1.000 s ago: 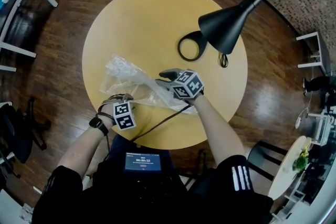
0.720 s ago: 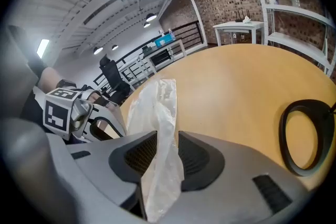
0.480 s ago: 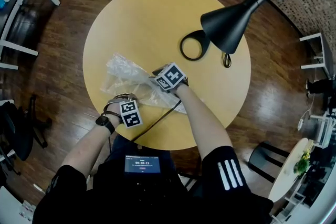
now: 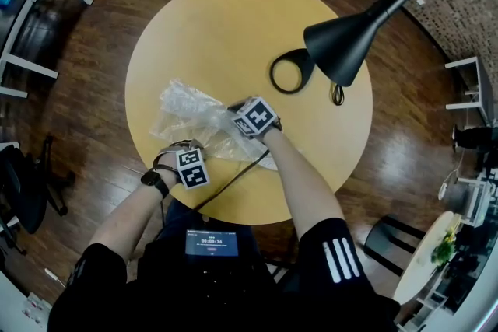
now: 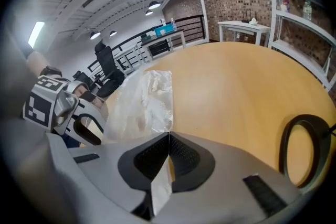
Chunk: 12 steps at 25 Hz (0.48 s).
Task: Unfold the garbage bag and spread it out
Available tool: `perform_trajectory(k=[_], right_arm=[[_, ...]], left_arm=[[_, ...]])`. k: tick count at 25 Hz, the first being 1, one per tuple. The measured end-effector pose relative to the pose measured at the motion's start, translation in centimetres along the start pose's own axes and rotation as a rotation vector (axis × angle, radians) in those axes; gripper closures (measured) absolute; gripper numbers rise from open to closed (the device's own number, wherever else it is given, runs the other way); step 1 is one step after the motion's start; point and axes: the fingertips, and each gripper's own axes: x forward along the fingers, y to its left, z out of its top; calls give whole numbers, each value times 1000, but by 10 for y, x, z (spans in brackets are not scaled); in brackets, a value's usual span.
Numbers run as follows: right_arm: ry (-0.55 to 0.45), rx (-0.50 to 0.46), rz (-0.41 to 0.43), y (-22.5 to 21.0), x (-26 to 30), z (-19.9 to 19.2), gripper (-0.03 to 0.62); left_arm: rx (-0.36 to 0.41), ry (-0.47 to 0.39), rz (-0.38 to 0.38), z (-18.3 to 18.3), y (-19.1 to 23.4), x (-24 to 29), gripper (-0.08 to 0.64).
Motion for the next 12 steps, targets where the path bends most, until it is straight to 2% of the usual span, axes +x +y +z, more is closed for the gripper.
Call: perform_trajectory(k=[5, 12], right_arm=[[-58, 38, -80, -23, -19, 11, 583], [-30, 3, -191, -52, -22, 8, 583]], left_arm=[[14, 9, -14, -7, -10, -2, 407], [14, 11, -17, -12, -18, -2, 399]])
